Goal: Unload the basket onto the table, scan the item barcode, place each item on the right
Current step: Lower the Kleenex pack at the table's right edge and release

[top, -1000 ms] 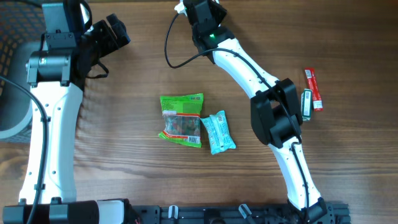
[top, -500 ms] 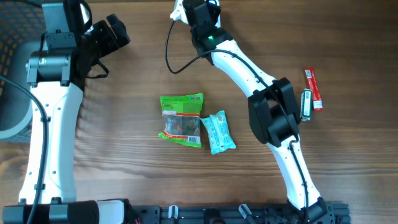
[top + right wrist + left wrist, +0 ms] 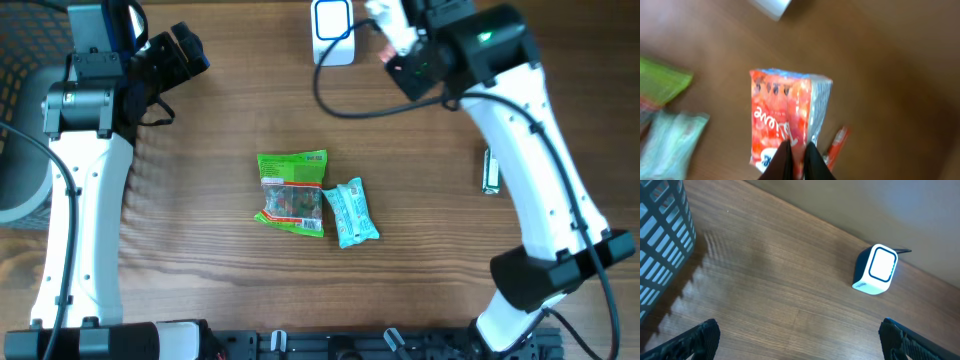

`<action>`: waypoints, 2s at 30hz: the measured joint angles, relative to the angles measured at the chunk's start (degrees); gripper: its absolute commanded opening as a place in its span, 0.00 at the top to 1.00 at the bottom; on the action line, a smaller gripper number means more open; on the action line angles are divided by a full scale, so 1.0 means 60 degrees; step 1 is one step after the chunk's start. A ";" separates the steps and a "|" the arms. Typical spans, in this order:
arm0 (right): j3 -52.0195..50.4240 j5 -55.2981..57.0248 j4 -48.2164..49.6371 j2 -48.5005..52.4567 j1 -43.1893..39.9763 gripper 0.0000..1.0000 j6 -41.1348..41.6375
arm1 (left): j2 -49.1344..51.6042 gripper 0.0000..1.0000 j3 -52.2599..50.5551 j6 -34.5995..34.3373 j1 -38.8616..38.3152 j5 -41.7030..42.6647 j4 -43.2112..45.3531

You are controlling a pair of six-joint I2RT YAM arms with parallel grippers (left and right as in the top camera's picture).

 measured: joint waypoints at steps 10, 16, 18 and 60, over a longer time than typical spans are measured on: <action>-0.6003 -0.1297 0.3024 0.0321 -0.3548 0.94 0.1479 | 0.0000 0.00 0.0000 0.0000 0.0000 0.0000 -0.0007; -0.7588 -0.1326 0.5176 0.0346 -0.3934 0.55 0.1566 | 0.0004 0.00 0.0000 0.0000 0.0000 0.0000 0.0004; -0.7584 -0.1355 0.5264 0.0346 -0.3931 0.40 0.1566 | 0.0004 0.00 0.0000 0.0000 0.0000 0.0000 0.0007; -1.0444 -0.0969 0.8728 -0.0503 -0.2998 0.73 0.3122 | 0.0000 0.00 0.0000 0.0000 0.0000 0.0000 0.0007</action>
